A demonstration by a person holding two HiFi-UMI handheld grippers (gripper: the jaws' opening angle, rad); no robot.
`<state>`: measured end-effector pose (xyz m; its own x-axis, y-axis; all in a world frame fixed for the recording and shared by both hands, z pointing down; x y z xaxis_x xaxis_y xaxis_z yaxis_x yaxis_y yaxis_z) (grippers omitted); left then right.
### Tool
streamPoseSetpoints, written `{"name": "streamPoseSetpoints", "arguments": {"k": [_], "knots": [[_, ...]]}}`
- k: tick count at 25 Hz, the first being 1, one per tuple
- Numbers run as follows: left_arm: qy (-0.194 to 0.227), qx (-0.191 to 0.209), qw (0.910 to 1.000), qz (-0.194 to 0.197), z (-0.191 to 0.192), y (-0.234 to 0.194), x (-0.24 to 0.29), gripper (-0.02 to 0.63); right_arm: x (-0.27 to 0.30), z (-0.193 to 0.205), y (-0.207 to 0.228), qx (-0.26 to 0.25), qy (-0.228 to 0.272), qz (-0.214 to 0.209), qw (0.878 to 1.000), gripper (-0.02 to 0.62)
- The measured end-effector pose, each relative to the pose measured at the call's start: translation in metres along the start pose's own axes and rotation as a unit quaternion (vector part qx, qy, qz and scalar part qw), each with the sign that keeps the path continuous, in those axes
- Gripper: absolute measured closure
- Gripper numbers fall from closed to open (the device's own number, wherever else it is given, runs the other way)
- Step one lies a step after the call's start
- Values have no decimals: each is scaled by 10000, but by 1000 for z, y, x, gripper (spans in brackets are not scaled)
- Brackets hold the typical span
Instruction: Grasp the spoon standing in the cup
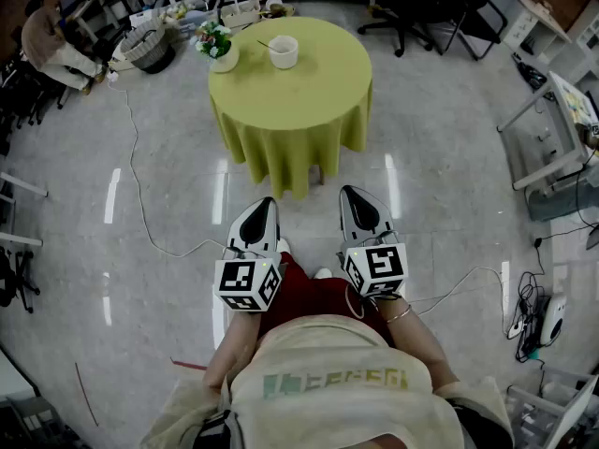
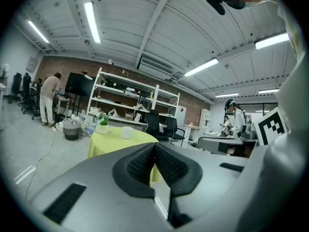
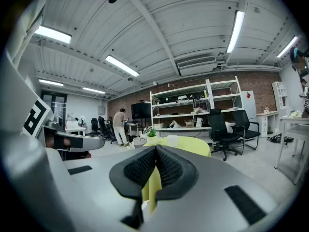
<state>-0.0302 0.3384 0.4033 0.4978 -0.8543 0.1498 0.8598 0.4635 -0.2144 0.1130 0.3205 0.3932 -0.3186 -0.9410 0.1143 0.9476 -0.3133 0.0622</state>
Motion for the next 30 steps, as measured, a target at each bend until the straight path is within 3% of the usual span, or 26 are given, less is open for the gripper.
{"name": "streamPoseSetpoints", "arguments": {"k": [14,30], "knots": [[150,-101,9998,-88,-12,0,6,581,3,-2,14,85,-140,39,9999,558],[178,-241,9993,-242,-37,-74,82,581,98,-7,32,1,-440,118,9990,558]]}}
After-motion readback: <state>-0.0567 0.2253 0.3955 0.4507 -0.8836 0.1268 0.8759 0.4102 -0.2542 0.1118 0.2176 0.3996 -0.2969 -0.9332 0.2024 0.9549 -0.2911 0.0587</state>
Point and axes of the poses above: the fingertips, and each gripper's own axes: x forward along the fingers, y to its right, z out of its underside, the point moved 1 cm from there along -x, backward along the fingers, and after that the axes turned 7 degrees about z, right-handed, at the moved point
